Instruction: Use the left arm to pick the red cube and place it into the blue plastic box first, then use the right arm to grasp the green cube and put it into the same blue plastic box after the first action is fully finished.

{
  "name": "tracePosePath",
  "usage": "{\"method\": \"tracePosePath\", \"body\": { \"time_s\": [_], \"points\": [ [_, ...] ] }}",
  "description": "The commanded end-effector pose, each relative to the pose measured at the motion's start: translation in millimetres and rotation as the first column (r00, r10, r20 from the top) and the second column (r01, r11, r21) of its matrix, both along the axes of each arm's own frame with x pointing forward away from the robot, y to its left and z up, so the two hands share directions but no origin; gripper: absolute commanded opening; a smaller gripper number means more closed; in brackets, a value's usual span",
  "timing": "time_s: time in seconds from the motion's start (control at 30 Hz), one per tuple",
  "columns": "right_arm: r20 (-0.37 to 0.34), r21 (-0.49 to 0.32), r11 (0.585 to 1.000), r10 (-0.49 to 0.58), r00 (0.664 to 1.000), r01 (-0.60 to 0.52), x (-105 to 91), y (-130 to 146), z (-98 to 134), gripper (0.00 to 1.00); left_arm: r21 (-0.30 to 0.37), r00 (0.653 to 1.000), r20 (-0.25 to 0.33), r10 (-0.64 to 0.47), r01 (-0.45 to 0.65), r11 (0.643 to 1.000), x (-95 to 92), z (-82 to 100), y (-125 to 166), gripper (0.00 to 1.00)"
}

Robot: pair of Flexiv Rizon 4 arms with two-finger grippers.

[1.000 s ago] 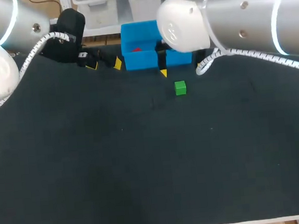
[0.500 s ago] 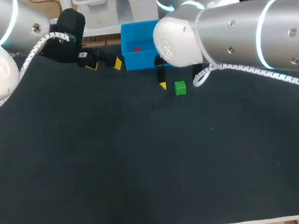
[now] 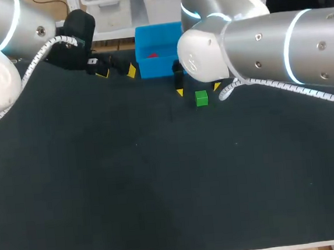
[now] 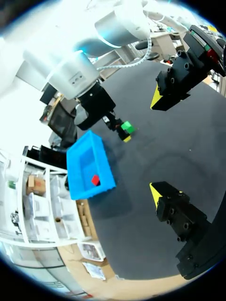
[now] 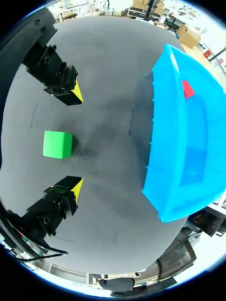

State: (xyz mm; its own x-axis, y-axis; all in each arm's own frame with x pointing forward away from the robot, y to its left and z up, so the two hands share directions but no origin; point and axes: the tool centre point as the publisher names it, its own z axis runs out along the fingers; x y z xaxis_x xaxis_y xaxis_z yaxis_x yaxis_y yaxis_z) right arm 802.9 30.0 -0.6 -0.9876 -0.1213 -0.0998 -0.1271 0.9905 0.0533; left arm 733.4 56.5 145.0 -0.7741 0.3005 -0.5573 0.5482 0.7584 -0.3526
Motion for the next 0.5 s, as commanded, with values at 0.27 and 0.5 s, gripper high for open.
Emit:
{"method": "tracePosePath", "body": {
  "time_s": [0.27, 0.5],
  "points": [
    [0.002, -0.011, 1.0, 0.001, 1.0, -0.001, -8.0, -0.9, 1.0, 1.0, -0.007, 1.0, 0.003, -0.005, 0.005, 1.0, 0.0, -0.8, 1.6, 1.0],
    [-0.001, -0.009, 1.0, -0.019, 1.0, 0.019, -10.1, 0.1, 0.6, 1.0, -0.007, 1.0, 0.003, -0.005, 0.005, 1.0, 0.0, -0.8, 1.6, 1.0]
  ]
}}
